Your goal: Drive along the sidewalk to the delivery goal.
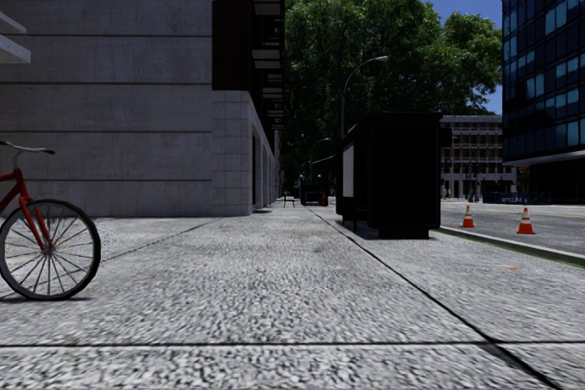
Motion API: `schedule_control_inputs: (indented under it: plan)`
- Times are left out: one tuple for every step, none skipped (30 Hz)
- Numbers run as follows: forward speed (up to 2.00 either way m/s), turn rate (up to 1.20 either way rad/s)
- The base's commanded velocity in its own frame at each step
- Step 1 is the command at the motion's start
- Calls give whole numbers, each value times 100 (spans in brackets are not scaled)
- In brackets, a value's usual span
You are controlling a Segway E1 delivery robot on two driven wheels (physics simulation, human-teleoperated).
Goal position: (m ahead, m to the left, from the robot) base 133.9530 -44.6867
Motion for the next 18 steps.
schedule_control_inputs:
  plan:
    - [200, 0]
    - [200, 0]
    - [200, 0]
    - [200, 0]
    - [200, 0]
    - [200, 0]
    - [200, 0]
    - [200, 0]
    - [200, 0]
    - [200, 0]
    - [200, 0]
    - [200, 0]
    - [200, 0]
    - [200, 0]
    - [200, 0]
    - [200, 0]
    - [200, 0]
    - [200, 0]
